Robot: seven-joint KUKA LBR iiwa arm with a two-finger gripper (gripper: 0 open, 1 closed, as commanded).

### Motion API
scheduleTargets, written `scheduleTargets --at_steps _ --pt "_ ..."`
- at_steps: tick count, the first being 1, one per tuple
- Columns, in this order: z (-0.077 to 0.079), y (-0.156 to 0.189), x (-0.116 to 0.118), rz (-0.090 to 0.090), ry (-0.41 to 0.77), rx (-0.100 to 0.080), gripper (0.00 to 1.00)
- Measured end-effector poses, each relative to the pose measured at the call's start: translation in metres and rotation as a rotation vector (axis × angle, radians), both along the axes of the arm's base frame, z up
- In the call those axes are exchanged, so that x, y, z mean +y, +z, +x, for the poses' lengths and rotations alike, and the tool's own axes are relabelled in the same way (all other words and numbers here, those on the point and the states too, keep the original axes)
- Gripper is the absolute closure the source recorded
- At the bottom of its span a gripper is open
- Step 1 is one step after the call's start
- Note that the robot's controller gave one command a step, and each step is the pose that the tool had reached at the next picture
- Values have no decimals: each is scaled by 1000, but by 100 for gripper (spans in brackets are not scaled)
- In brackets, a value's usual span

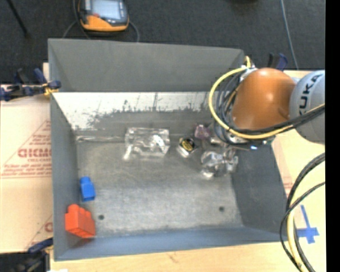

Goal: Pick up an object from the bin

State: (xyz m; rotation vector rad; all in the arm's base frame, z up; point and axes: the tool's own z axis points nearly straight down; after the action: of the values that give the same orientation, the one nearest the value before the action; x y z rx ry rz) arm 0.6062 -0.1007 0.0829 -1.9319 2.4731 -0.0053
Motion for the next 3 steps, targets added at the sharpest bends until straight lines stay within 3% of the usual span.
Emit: scheduleTargets --at_steps 3 --pt "0 0 1 2 -7 3 100"
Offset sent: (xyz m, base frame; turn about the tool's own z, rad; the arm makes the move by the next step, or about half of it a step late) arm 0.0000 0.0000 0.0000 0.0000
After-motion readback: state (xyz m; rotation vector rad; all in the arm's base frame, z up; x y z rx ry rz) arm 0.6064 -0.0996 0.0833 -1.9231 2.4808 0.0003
